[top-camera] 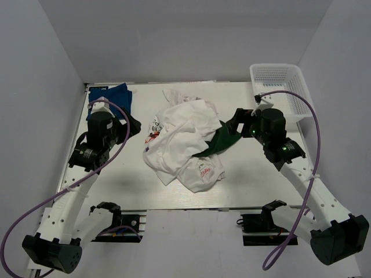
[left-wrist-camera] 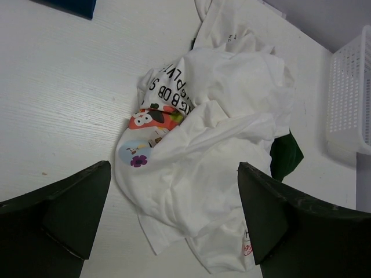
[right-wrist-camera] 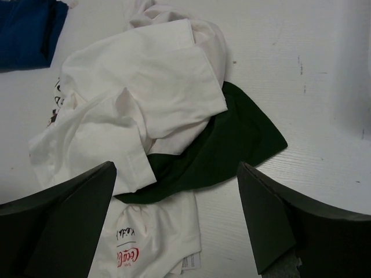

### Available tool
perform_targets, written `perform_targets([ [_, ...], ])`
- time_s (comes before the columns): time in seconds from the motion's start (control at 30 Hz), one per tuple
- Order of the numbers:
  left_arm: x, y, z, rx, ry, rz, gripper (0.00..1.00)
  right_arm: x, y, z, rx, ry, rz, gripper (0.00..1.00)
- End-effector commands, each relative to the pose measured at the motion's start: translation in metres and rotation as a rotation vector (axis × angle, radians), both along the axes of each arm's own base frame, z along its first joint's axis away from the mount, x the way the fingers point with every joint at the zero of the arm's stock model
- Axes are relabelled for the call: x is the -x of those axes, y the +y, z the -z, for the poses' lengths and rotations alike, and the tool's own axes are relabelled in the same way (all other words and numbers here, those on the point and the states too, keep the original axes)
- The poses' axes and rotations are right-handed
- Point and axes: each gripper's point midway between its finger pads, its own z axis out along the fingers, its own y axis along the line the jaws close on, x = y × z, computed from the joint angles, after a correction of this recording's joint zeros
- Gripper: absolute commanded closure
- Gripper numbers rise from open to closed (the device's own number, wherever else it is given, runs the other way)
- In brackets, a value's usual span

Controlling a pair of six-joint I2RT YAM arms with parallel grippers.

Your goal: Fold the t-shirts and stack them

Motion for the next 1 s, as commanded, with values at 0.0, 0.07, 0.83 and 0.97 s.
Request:
perform_targets([
  [0.0, 0.006, 0.000, 0.002, 0.004, 0.005, 0.012, 0.00, 0.005, 0.013, -0.014, -0.027, -0.058, -0.087, 0.10],
  [0.07, 0.006, 0.000, 0.006, 0.002, 0.016, 0.012, 0.00, 0.006, 0.017, -0.008, -0.009, -0.046, -0.122, 0.10],
  [0.83, 0.019, -0.001, 0.063, -0.009, 0.169, 0.019, 0.00, -0.055, 0.205, 0.163, 0.509, 0.213, -0.432, 0.10],
  [0.97, 0.018, 0.000, 0.063, -0.014, 0.168, 0.011, 0.00, -0.059, 0.205, 0.166, 0.543, 0.228, -0.418, 0.68],
])
